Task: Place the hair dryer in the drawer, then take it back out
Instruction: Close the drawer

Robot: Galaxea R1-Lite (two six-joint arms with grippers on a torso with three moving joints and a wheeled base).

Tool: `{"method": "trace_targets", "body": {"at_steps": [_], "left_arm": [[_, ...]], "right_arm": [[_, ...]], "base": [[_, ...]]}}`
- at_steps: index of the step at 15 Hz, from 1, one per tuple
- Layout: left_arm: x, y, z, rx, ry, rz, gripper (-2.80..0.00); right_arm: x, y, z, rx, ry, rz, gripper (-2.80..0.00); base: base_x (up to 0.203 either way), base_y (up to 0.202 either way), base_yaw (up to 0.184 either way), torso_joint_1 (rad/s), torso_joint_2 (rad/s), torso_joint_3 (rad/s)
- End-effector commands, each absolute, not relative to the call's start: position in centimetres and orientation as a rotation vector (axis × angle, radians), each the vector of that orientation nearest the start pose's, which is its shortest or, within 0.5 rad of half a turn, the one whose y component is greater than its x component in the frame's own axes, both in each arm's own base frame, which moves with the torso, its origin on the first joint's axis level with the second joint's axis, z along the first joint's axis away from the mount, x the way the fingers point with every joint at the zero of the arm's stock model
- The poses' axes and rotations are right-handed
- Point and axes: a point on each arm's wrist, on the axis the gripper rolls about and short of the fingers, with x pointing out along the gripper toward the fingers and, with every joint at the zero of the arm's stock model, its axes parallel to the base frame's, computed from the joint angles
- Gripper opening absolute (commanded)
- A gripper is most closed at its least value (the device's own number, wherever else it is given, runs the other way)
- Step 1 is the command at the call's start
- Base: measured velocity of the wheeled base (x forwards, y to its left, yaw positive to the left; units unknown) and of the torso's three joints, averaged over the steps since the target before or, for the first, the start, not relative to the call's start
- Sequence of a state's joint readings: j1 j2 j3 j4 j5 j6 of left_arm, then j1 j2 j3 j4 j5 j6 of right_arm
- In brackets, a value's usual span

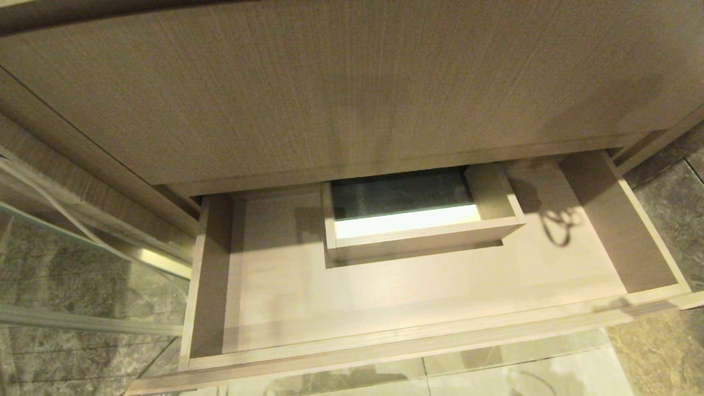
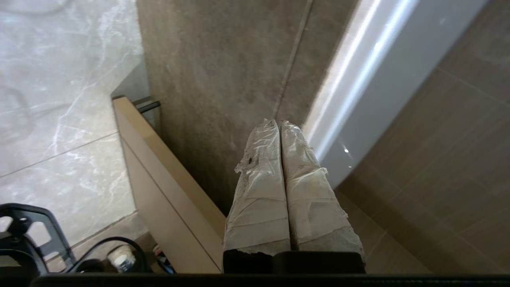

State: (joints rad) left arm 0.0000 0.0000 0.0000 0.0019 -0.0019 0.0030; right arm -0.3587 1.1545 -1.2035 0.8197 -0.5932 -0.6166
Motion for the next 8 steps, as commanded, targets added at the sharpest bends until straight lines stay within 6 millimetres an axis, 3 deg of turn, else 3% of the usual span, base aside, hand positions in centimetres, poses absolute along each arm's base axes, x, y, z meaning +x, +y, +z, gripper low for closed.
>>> {"method": "trace_targets", "body": {"at_steps": [1,8], "left_arm": [[-2.28,0.0,7.53,0.003,0.002,-0.002,0.0],[-2.28,0.0,7.52,0.003,0.003,-0.002,0.0]], "right_arm": [[10.26,-5.2,29.32,-0.637,1.036,-0.642,-2.8],[9.32,-4.83,29.09,-0.639,1.036,-0.64,-2.8]], "base": [[0.0,0.0,0.0,0.0,0.0,0.0],[0.0,0.0,0.0,0.0,0.0,0.0]]}}
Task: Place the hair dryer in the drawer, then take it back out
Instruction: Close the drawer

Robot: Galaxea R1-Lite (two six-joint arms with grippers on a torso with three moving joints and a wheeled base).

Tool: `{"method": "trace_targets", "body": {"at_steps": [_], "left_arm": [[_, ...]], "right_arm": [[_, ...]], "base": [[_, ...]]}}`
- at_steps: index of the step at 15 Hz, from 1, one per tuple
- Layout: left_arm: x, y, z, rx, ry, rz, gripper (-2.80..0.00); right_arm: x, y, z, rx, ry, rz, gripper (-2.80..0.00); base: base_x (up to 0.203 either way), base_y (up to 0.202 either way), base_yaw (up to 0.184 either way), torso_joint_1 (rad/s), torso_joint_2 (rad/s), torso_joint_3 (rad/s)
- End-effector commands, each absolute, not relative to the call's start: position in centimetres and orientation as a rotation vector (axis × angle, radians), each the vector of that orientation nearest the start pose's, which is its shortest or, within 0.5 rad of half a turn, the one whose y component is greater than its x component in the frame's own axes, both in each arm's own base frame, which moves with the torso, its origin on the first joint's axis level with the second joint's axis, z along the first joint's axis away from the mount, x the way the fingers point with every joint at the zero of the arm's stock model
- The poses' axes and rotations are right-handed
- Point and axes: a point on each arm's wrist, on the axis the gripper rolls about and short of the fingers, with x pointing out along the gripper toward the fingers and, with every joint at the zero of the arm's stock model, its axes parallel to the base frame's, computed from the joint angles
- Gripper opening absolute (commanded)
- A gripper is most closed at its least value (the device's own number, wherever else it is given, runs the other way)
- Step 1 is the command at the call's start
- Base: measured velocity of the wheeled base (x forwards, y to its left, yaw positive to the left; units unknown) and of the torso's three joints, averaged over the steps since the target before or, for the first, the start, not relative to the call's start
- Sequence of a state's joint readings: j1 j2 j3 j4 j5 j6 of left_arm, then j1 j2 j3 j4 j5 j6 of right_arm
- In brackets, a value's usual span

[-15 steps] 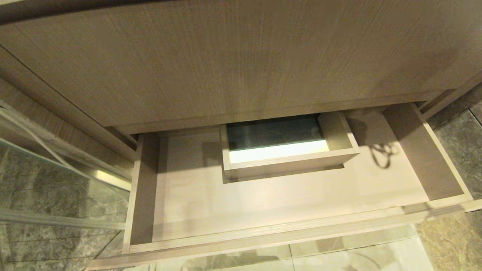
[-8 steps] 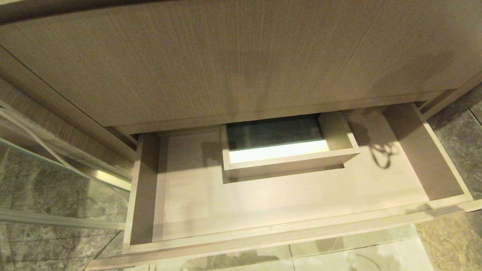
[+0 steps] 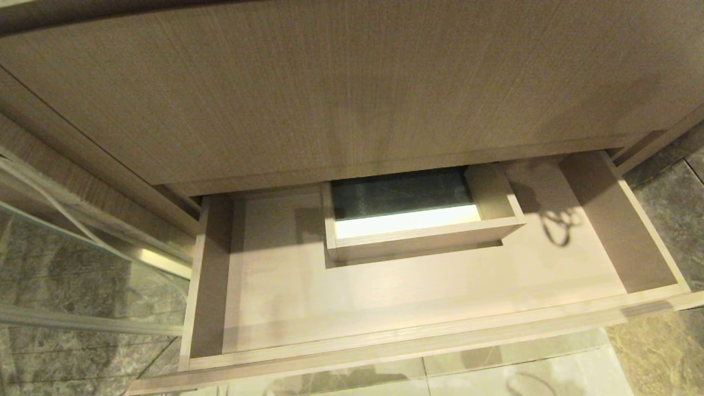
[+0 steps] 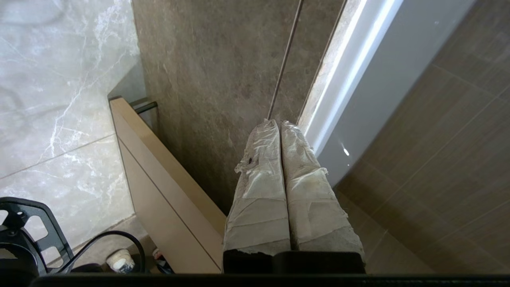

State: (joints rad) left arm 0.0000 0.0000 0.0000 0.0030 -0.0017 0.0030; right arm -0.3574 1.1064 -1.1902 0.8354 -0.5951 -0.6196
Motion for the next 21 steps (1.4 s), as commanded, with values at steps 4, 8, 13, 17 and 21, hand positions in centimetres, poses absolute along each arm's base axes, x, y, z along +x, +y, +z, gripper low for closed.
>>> {"method": "trace_targets", "body": {"at_steps": [4,8,13,17,21], "left_arm": [[-2.3,0.0,7.5,0.003,0.003,-0.002,0.0],[-2.3,0.0,7.5,0.003,0.003,-0.002,0.0],[-2.3,0.0,7.5,0.003,0.003,-0.002,0.0],[-2.3,0.0,7.5,0.003,0.003,-0.002,0.0],[-2.3,0.0,7.5,0.003,0.002,-0.002,0.0]], "right_arm": [[9.0,-4.8,28.4,-0.648,1.099,-0.611,-2.8],[9.1,-4.8,28.0,-0.646,1.122,-0.601,-2.8],[9.9,-5.4,26.9,-0.627,1.213,-0.585,-2.8],[10.4,-5.8,26.5,-0.612,1.243,-0.586,-2.8],[12.4,-6.9,24.8,-0.576,1.353,-0.56,-2.8]], "base": [[0.0,0.0,0.0,0.0,0.0,0.0],[0.0,0.0,0.0,0.0,0.0,0.0],[0.0,0.0,0.0,0.0,0.0,0.0],[0.0,0.0,0.0,0.0,0.0,0.0],[0.0,0.0,0.0,0.0,0.0,0.0]]}}
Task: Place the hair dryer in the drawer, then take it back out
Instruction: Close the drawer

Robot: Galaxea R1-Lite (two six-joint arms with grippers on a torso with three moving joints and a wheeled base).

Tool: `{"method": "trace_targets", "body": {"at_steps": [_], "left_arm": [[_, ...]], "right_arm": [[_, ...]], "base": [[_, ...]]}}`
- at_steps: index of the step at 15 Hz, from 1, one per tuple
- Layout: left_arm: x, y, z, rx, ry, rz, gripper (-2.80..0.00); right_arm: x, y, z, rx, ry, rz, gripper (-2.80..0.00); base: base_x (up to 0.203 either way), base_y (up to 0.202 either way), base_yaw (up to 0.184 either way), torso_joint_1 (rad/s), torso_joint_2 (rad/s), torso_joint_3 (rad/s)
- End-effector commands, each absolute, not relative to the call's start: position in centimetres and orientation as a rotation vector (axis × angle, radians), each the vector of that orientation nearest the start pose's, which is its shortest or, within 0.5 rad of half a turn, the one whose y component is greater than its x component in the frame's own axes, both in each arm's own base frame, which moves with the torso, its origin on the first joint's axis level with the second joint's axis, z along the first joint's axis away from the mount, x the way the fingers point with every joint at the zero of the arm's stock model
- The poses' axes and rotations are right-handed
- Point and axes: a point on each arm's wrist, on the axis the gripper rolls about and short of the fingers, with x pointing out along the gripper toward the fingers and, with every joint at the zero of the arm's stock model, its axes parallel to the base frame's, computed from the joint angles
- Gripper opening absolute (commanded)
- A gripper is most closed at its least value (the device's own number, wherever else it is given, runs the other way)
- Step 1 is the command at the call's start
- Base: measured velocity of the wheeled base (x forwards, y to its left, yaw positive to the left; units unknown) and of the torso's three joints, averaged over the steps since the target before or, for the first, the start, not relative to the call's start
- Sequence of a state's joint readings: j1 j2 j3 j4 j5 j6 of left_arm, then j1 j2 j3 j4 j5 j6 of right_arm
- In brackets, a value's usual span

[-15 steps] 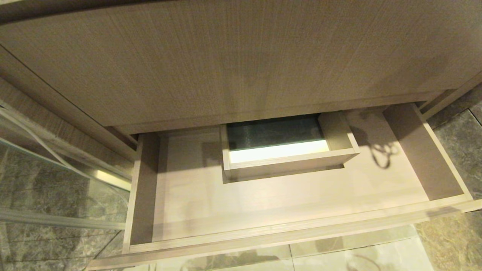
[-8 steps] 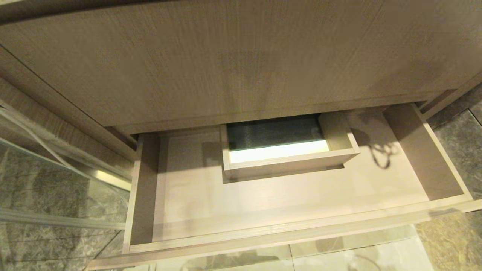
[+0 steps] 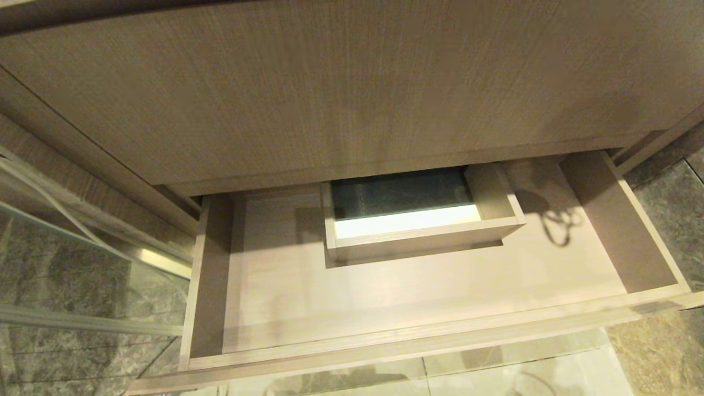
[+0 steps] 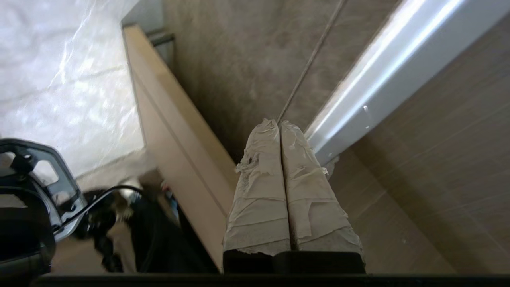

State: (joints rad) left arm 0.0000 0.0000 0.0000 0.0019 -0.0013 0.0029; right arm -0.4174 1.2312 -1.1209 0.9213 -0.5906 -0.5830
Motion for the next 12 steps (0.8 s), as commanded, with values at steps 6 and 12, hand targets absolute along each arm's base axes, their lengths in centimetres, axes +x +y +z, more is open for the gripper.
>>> {"method": "trace_targets", "body": {"at_steps": [6,12], "left_arm": [[-2.3,0.0,7.5,0.003,0.003,-0.002,0.0],[-2.3,0.0,7.5,0.003,0.003,-0.002,0.0]], "right_arm": [[14.9,-8.0,23.6,-0.53,1.403,-0.538,-2.8],[18.0,-8.9,22.4,-0.417,1.319,-0.349,-2.8]], "base": [[0.0,0.0,0.0,0.0,0.0,0.0],[0.0,0.0,0.0,0.0,0.0,0.0]]}}
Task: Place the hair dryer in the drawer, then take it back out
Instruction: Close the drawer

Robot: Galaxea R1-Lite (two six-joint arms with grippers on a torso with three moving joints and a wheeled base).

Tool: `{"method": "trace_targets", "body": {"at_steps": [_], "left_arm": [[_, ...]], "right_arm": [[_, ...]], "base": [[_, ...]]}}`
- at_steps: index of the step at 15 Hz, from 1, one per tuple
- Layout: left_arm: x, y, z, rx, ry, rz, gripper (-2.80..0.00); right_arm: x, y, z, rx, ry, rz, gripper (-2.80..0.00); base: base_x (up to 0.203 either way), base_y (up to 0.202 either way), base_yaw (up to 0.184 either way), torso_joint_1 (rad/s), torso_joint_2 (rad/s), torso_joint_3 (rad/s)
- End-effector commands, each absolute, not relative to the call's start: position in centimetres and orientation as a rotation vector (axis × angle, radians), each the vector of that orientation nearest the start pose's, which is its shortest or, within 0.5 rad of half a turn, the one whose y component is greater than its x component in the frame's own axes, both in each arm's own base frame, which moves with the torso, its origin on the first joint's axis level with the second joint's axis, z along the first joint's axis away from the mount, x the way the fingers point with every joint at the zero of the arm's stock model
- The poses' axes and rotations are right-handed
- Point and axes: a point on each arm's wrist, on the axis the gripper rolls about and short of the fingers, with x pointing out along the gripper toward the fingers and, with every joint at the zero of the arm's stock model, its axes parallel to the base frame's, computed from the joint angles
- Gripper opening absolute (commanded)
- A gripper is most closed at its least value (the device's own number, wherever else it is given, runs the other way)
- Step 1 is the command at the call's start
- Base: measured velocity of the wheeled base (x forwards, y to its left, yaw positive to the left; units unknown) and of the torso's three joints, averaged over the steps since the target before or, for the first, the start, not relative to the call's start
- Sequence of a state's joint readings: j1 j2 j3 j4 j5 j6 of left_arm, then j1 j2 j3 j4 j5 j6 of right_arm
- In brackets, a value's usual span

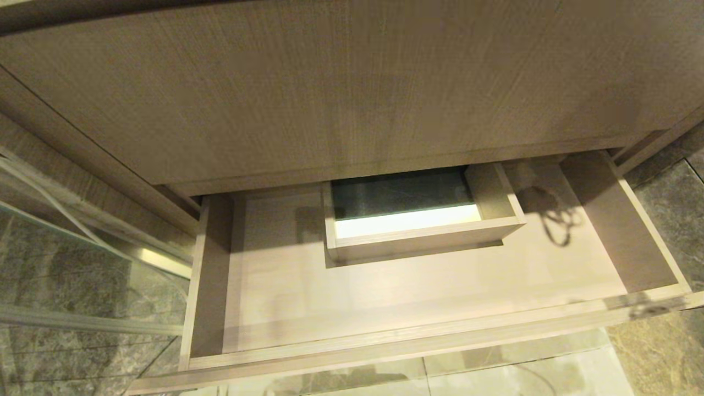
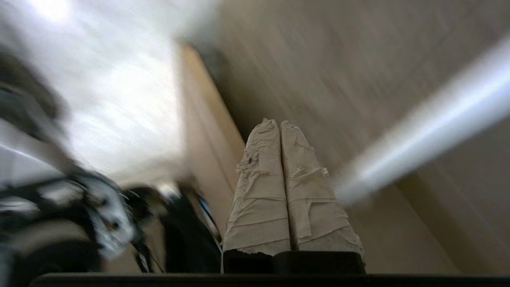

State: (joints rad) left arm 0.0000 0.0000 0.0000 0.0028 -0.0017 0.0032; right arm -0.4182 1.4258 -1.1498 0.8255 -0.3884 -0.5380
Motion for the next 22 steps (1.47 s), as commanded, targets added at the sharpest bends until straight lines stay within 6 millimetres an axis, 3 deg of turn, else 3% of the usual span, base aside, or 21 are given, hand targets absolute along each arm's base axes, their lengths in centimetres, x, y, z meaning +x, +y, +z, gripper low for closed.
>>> {"method": "trace_targets", "body": {"at_steps": [1,5,8,17,20,22], "left_arm": [[-2.3,0.0,7.5,0.003,0.003,-0.002,0.0],[-2.3,0.0,7.5,0.003,0.003,-0.002,0.0],[-2.3,0.0,7.5,0.003,0.003,-0.002,0.0],[-2.3,0.0,7.5,0.003,0.003,-0.002,0.0],[-2.3,0.0,7.5,0.003,0.003,-0.002,0.0],[-2.3,0.0,7.5,0.003,0.003,-0.002,0.0]], "right_arm": [[18.2,-8.8,22.0,-0.383,1.314,-0.289,-2.8],[18.2,-8.8,21.9,-0.38,1.316,-0.283,-2.8],[19.4,-9.0,20.2,-0.333,1.338,-0.133,-2.8],[19.4,-9.0,20.2,-0.333,1.338,-0.133,-2.8],[21.1,-9.6,18.2,-0.306,1.365,0.008,-2.8],[21.1,-9.7,18.1,-0.306,1.363,0.017,-2.8]], "base": [[0.0,0.0,0.0,0.0,0.0,0.0],[0.0,0.0,0.0,0.0,0.0,0.0],[0.0,0.0,0.0,0.0,0.0,0.0],[0.0,0.0,0.0,0.0,0.0,0.0],[0.0,0.0,0.0,0.0,0.0,0.0],[0.0,0.0,0.0,0.0,0.0,0.0]]}}
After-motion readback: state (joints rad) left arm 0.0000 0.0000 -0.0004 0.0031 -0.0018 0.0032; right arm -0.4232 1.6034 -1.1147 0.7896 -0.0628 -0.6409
